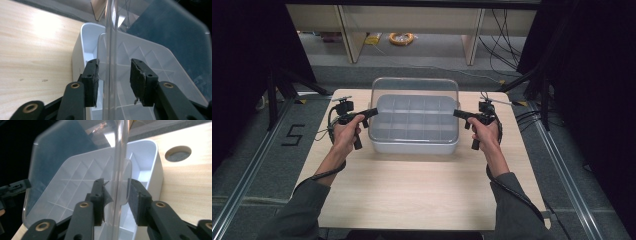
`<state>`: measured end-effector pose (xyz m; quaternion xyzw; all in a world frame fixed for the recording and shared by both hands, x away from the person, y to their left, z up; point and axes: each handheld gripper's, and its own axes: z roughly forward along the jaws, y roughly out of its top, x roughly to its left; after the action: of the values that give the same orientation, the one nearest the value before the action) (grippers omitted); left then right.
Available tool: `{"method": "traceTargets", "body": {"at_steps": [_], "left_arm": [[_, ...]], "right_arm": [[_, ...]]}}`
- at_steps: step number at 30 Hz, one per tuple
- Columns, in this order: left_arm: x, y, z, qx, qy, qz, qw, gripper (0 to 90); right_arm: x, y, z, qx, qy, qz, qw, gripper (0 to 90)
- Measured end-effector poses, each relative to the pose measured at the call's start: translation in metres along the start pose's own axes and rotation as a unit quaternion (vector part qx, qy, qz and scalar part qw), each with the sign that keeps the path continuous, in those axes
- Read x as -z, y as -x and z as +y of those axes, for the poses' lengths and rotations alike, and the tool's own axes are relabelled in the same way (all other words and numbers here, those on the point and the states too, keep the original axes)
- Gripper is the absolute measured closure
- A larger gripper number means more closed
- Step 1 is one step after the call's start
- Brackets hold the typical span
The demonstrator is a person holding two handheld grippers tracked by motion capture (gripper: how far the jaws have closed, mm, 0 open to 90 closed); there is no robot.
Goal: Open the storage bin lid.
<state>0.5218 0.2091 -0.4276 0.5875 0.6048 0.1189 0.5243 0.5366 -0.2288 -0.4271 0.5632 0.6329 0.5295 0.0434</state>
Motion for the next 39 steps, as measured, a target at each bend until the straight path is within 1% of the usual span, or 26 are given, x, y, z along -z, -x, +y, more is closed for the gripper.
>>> {"method": "traceTargets", "body": {"at_steps": [1, 2, 3, 4, 5, 7, 8, 9, 10, 11, 12, 13, 15, 19, 20, 21, 24, 25, 26, 28, 29, 32, 33, 35, 36, 39], "left_arm": [[0.003, 0.003, 0.001, 0.001, 0.008, 0.001, 1.0, 60.0], [0.003, 0.003, 0.001, 0.001, 0.008, 0.001, 1.0, 60.5], [0.008, 0.008, 0.003, -0.006, 0.015, 0.005, 0.9999, 60.7], [0.008, 0.008, 0.003, -0.006, 0.015, 0.005, 0.9999, 60.7], [0.013, 0.012, 0.005, -0.011, 0.019, 0.006, 0.9997, 60.8], [0.015, 0.014, 0.006, -0.012, 0.021, 0.007, 0.9997, 60.8], [0.018, 0.015, 0.007, -0.013, 0.024, 0.006, 0.9996, 60.8], [0.022, 0.018, 0.009, -0.016, 0.029, 0.002, 0.9995, 60.8], [0.022, 0.018, 0.009, -0.016, 0.029, 0.002, 0.9995, 60.8], [0.024, 0.02, 0.01, -0.017, 0.031, 0.001, 0.9994, 60.7], [0.028, 0.023, 0.011, -0.021, 0.032, 0.001, 0.9993, 60.6], [0.029, 0.025, 0.011, -0.022, 0.033, 0.001, 0.9992, 60.5], [0.033, 0.027, 0.01, -0.029, 0.033, 0.001, 0.9991, 60.2], [0.038, 0.031, 0.007, -0.037, 0.032, 0.0, 0.9988, 60.3], [0.041, 0.034, 0.005, -0.042, 0.033, 0.0, 0.9986, 60.3], [0.043, 0.035, 0.004, -0.044, 0.033, 0.001, 0.9985, 60.3], [0.05, 0.04, 0.001, -0.051, 0.038, 0.001, 0.998, 60.3], [0.05, 0.04, 0.001, -0.051, 0.038, 0.001, 0.998, 60.3], [0.053, 0.041, 0.0, -0.053, 0.039, 0.0, 0.9978, 60.4], [0.059, 0.043, -0.002, -0.056, 0.044, -0.003, 0.9975, 60.4], [0.064, 0.045, -0.004, -0.057, 0.047, -0.003, 0.9973, 60.3], [0.071, 0.047, -0.011, -0.062, 0.05, -0.005, 0.9968, 60.0], [0.071, 0.047, -0.011, -0.062, 0.05, -0.005, 0.9968, 59.9], [0.076, 0.049, -0.016, -0.064, 0.051, -0.007, 0.9966, 59.8], [0.079, 0.05, -0.019, -0.064, 0.052, -0.008, 0.9965, 59.8], [0.085, 0.052, -0.026, -0.067, 0.055, -0.009, 0.9962, 59.8]], "right_arm": [[0.002, -0.003, 0.0, -0.011, 0.0, -0.001, 0.9999, 70.9], [0.002, -0.003, 0.0, -0.011, 0.0, -0.001, 0.9999, 70.9], [0.006, -0.002, 0.002, 0.021, 0.01, 0.001, 0.9997, 71.7], [0.006, -0.002, 0.002, 0.021, 0.01, 0.001, 0.9997, 71.7], [0.012, -0.009, 0.003, 0.008, 0.009, 0.005, 0.9999, 72.0], [0.013, -0.011, 0.003, 0.007, 0.008, 0.007, 0.9999, 72.0], [0.015, -0.012, 0.004, 0.015, 0.013, 0.004, 0.9998, 72.1], [0.019, -0.012, 0.006, 0.035, 0.02, 0.007, 0.9992, 72.1], [0.019, -0.012, 0.006, 0.035, 0.02, 0.007, 0.9992, 72.1], [0.024, -0.02, 0.007, 0.006, 0.013, 0.011, 0.9998, 72.0], [0.025, -0.019, 0.008, 0.023, 0.021, 0.011, 0.9995, 72.0], [0.028, -0.021, 0.008, 0.02, 0.019, 0.013, 0.9995, 72.0], [0.031, -0.021, 0.009, 0.037, 0.024, 0.012, 0.9989, 72.0], [0.04, -0.03, 0.008, 0.026, 0.018, 0.005, 0.9995, 71.9], [0.042, -0.028, 0.007, 0.044, 0.021, 0.003, 0.9988, 71.7], [0.044, -0.031, 0.006, 0.03, 0.017, 0.004, 0.9994, 71.5], [0.049, -0.032, 0.003, 0.047, 0.019, -0.001, 0.9987, 71.3], [0.051, -0.034, 0.001, 0.038, 0.019, -0.002, 0.9991, 71.3], [0.053, -0.034, 0.0, 0.053, 0.024, -0.003, 0.9983, 71.3], [0.056, -0.037, -0.001, 0.045, 0.022, -0.002, 0.9988, 71.3], [0.061, -0.04, -0.003, 0.062, 0.027, -0.002, 0.9977, 71.3], [0.069, -0.045, -0.008, 0.072, 0.031, -0.002, 0.9969, 71.3], [0.072, -0.05, -0.01, 0.061, 0.028, -0.003, 0.9977, 71.3], [0.075, -0.05, -0.011, 0.07, 0.03, -0.001, 0.9971, 71.4], [0.078, -0.052, -0.013, 0.059, 0.029, 0.001, 0.9979, 71.4], [0.085, -0.053, -0.019, 0.072, 0.034, 0.002, 0.9968, 71.4]]}}
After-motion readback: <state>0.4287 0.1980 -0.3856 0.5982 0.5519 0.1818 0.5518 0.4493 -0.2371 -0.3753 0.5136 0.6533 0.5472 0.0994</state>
